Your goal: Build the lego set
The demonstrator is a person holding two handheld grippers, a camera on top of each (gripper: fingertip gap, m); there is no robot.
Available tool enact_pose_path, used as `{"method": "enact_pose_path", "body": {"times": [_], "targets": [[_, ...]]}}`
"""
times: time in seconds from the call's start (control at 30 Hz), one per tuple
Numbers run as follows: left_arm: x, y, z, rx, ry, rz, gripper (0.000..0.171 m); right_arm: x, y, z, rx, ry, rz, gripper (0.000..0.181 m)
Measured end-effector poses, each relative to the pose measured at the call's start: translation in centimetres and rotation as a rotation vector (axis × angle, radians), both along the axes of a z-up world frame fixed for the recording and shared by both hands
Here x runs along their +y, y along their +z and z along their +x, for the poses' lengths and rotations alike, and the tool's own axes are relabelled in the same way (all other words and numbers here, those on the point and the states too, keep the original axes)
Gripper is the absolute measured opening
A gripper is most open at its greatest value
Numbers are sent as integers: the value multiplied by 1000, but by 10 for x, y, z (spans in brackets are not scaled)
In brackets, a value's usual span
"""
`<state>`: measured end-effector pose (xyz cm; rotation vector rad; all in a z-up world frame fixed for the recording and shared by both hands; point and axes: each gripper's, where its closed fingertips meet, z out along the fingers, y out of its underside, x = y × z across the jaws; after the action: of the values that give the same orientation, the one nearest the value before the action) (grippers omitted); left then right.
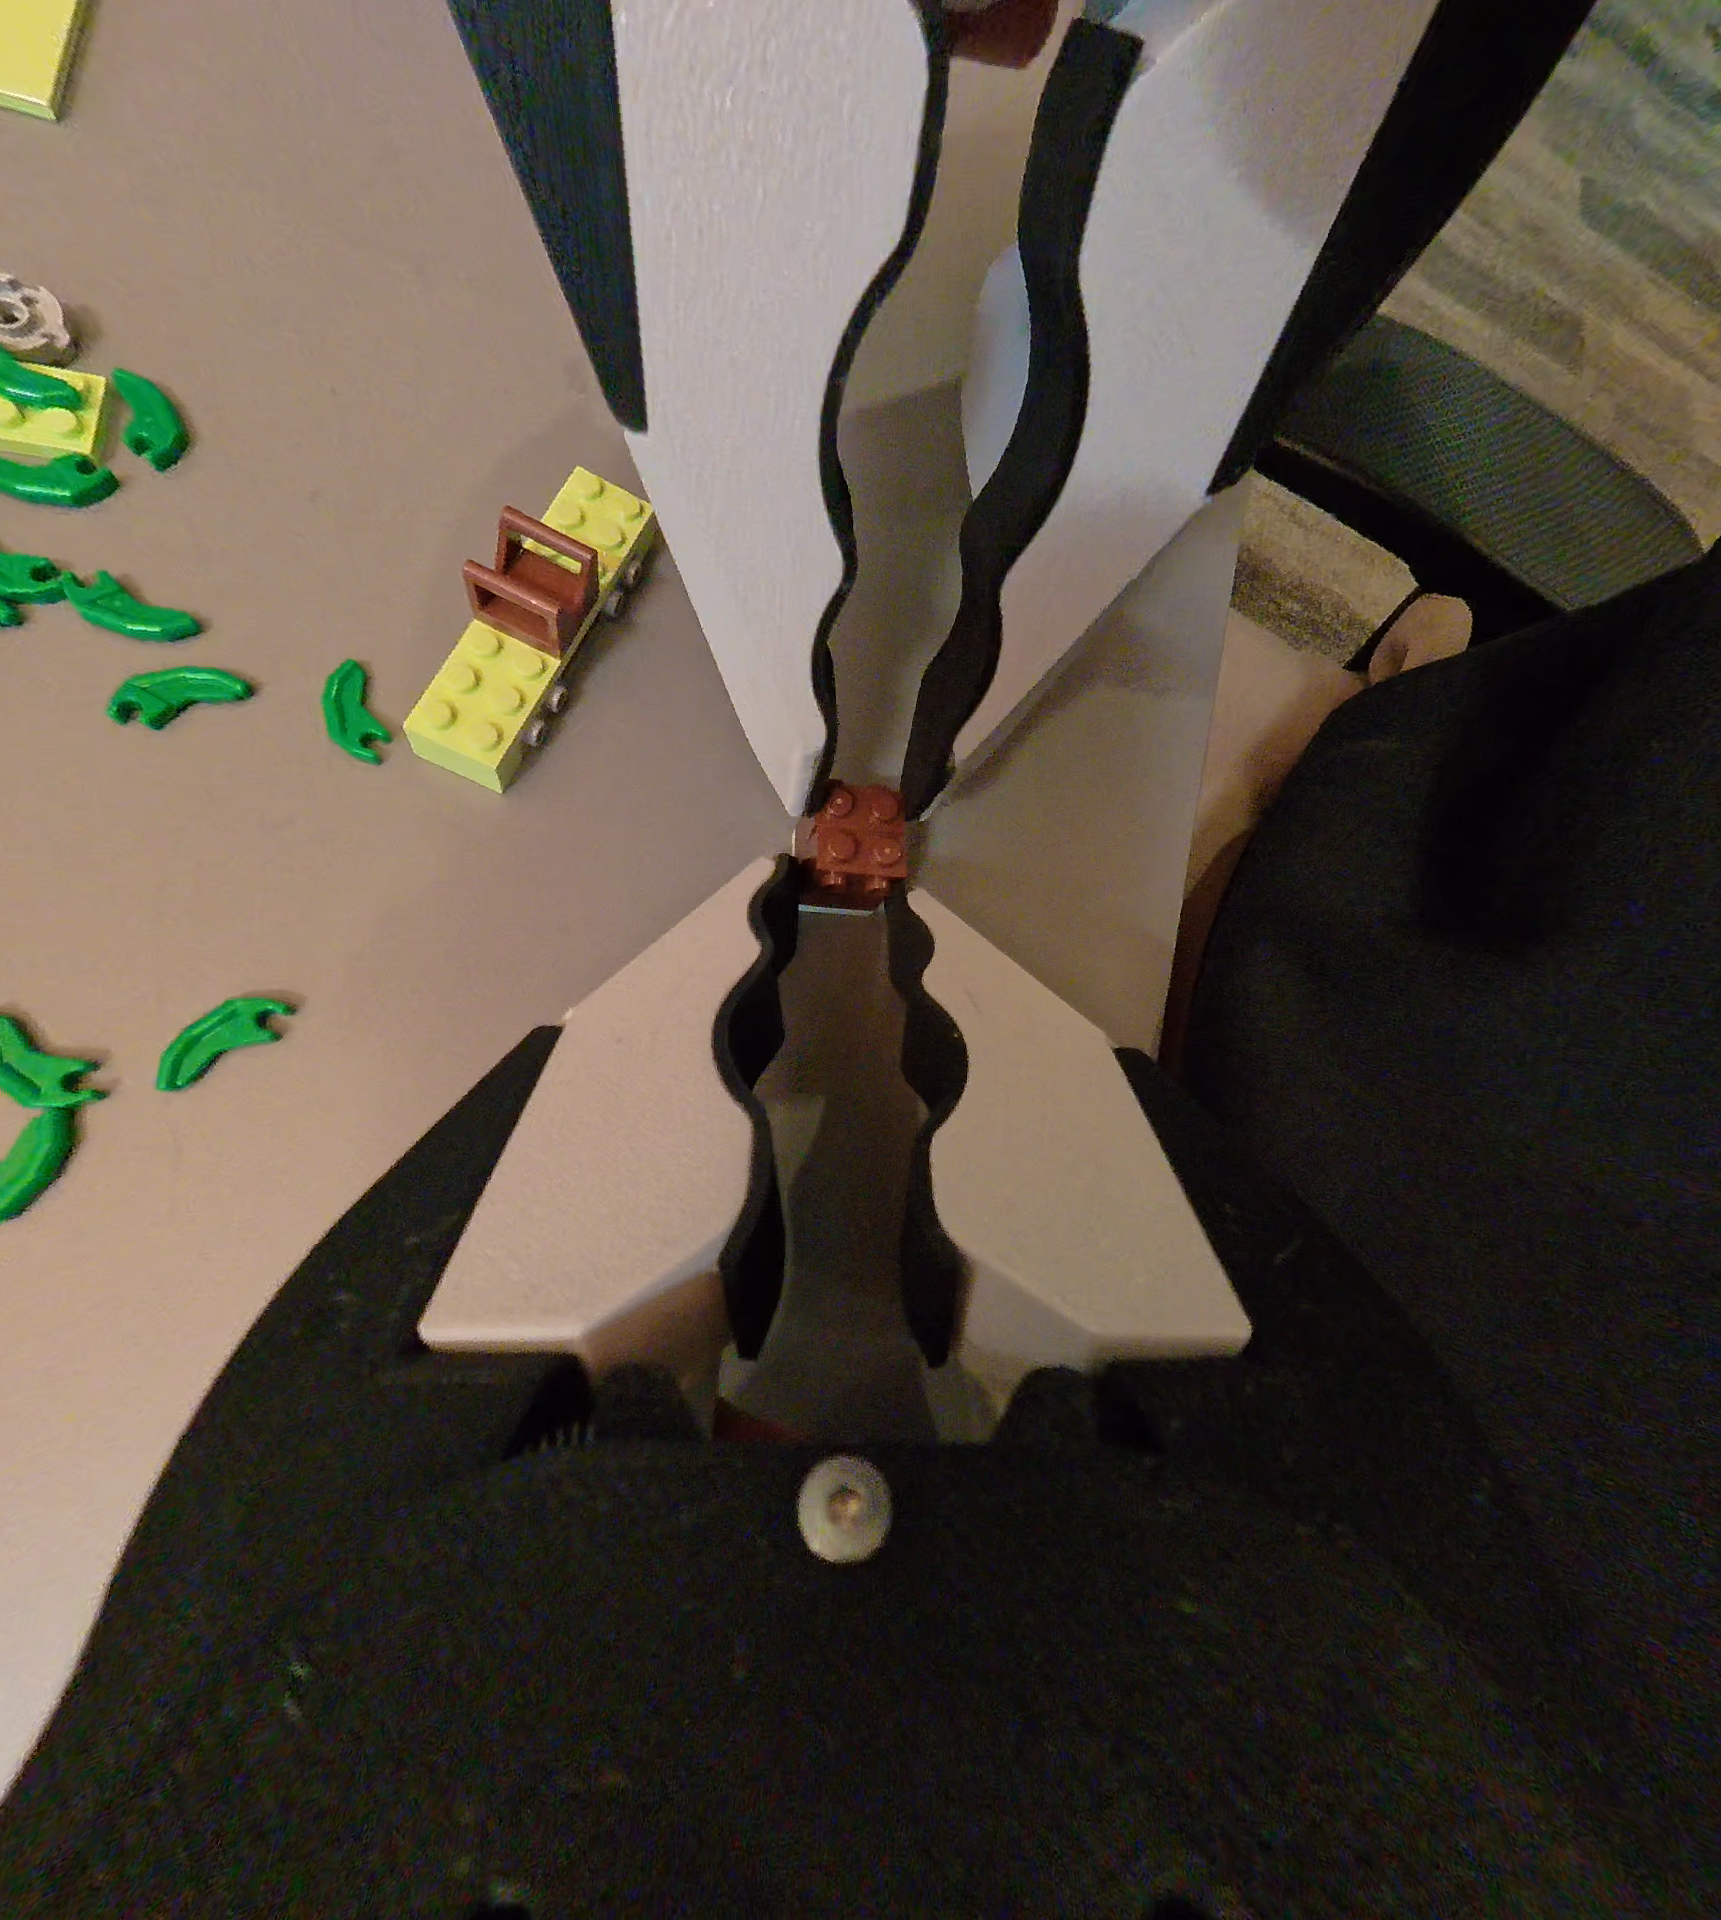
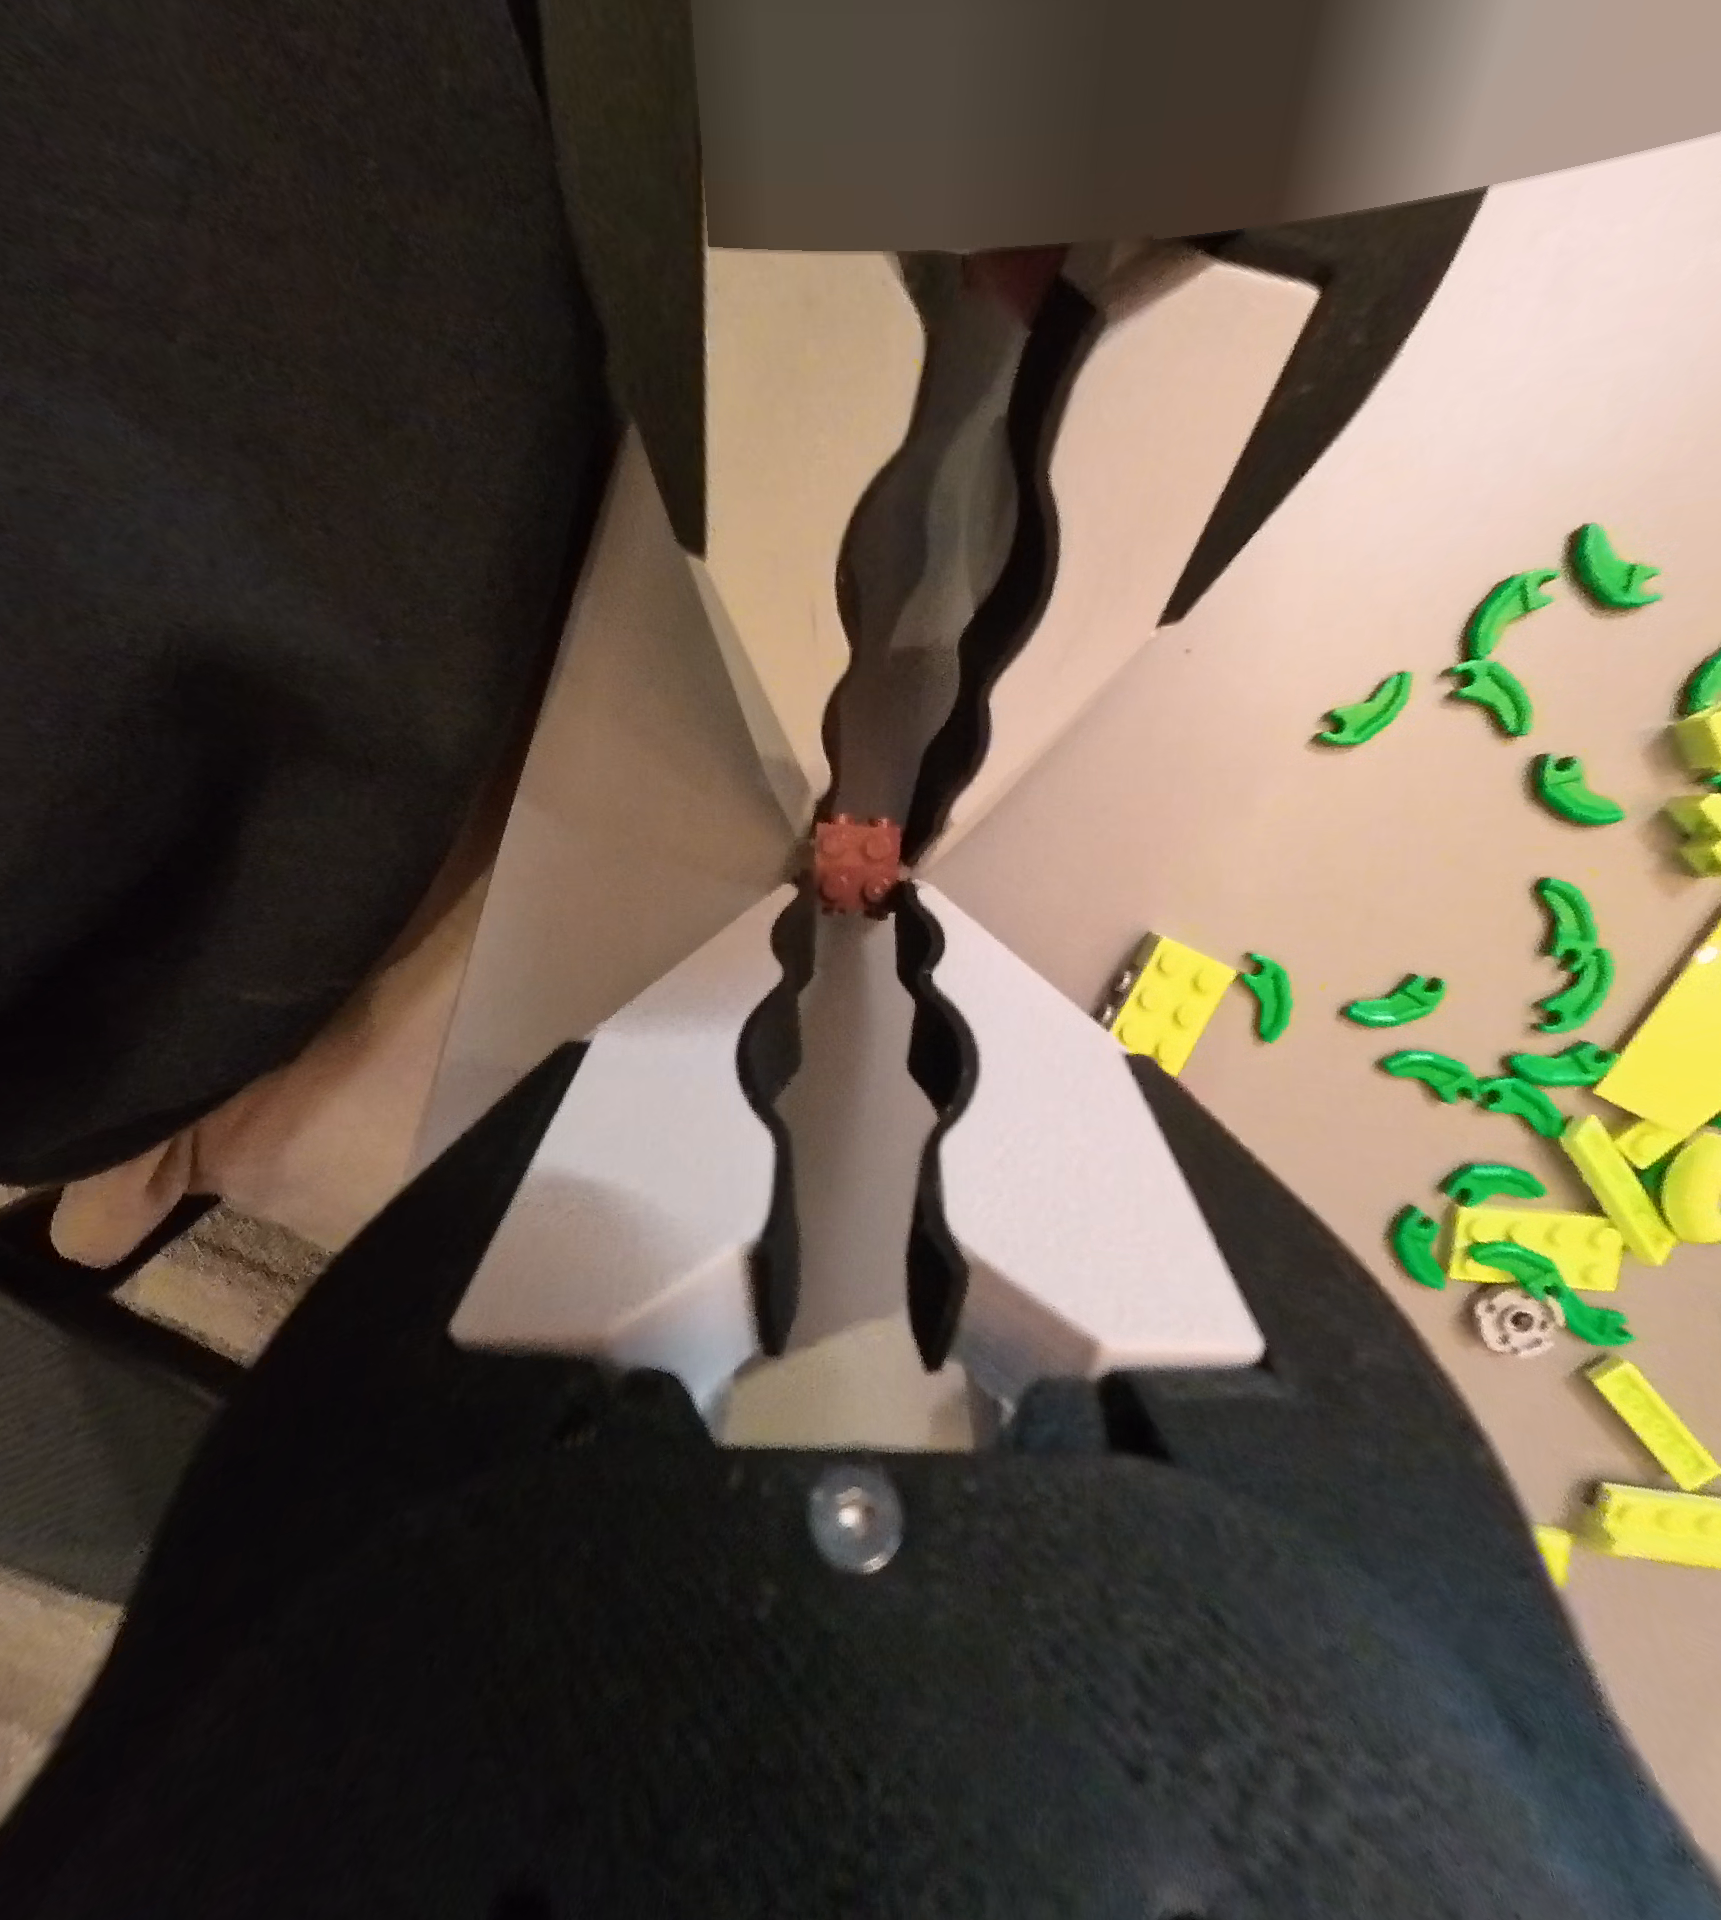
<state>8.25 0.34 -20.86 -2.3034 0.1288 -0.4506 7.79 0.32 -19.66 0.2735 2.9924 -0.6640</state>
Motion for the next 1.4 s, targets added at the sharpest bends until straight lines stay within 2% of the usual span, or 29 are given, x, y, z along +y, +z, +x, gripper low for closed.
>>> {"method": "enact_pose_path", "body": {"times": [0.2, 0.43, 0.57, 0.73, 0.83, 0.9, 1.03, 1.07, 1.13, 1.27, 1.4], "targets": [[0, 0, 0, -14, -1, -4, 14, 0, -2, 1, 28, 47, 9, 14], [0, 0, 0, -4, 2, -4, 15, -1, -3, -1, 99, -3, -35, 14], [0, -1, -1, 13, 5, -1, 15, 2, -15, -7, 220, -66, -54, 37], [0, -1, -1, 13, 8, -2, 15, 19, 2, -23, 346, -331, -170, 59], [1, -4, -3, 18, 22, -19, 15, 34, 2, -24, 359, -594, -201, 62], [1, -4, -6, 30, 36, -18, 14, 39, 3, -21, 400, -716, -250, 65], [5, -4, -16, 71, 96, -17, 15, 46, 9, -13, 513, -861, -363, 61], [6, -5, -19, 81, 116, -16, 15, 45, 14, -14, 545, -863, -380, 55], [8, -5, -26, 108, 148, -17, 15, 37, 19, -18, 581, -818, -386, 55], [10, -5, -31, 117, 178, -18, 16, 36, 14, -31, 575, -843, -357, 53], [9, -5, -33, 97, 197, -19, 15, 35, 21, -37, 583, -844, -410, 37]]}}
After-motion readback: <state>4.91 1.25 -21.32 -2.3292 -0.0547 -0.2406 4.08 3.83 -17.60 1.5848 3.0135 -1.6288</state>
